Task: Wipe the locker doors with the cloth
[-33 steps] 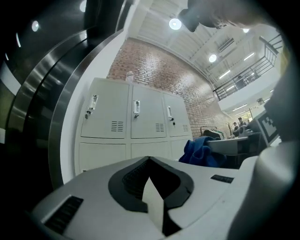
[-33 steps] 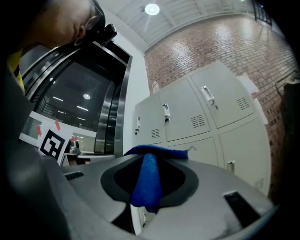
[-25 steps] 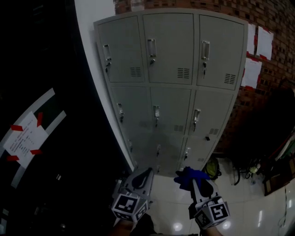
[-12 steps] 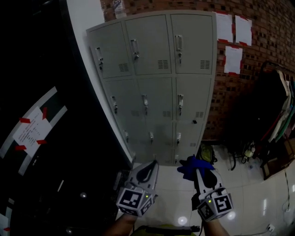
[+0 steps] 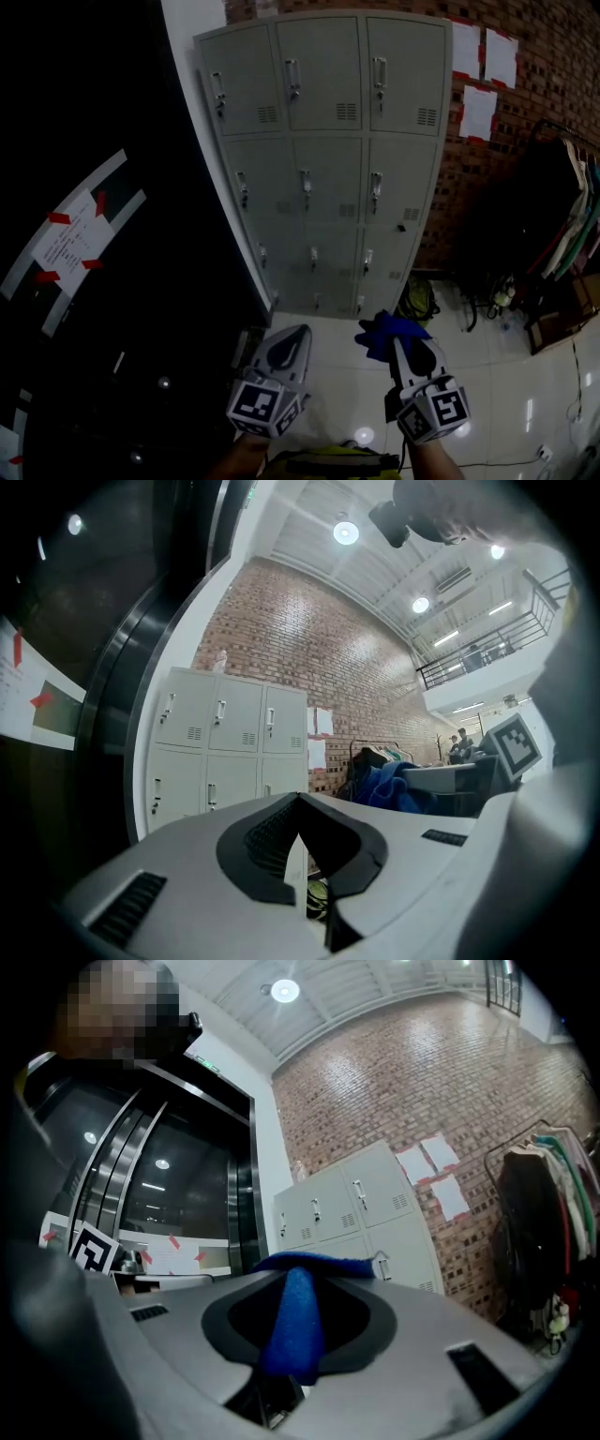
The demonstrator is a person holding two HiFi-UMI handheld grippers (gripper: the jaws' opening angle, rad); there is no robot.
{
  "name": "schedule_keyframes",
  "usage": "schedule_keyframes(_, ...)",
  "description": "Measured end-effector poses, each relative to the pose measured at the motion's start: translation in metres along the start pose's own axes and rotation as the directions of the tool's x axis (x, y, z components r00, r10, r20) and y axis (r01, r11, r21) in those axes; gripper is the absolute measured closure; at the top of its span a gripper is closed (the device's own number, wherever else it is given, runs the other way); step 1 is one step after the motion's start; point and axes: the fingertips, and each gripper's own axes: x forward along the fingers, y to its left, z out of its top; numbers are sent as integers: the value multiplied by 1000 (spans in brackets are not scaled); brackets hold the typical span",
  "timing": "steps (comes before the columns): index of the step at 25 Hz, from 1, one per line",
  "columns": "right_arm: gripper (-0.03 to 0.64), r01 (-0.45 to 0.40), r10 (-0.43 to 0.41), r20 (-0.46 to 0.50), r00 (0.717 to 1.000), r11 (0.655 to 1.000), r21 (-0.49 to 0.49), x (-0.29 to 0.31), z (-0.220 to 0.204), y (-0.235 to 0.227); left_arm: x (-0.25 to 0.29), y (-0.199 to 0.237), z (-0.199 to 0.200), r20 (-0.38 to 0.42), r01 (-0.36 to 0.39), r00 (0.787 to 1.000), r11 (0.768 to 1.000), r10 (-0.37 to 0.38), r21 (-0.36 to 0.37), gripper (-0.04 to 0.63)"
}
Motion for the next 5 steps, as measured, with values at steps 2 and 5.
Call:
schedule_keyframes(2, 518, 1, -1, -1, 1000, 1000, 1, -4, -3, 11, -9, 2, -1, 8, 8, 1000, 1000, -8, -4, 597)
schedule_keyframes(5, 519, 13, -13, 4, 1000, 1000, -3, -10, -5, 24, -22, 5, 1, 13, 11, 1000, 1000, -11, -5, 597)
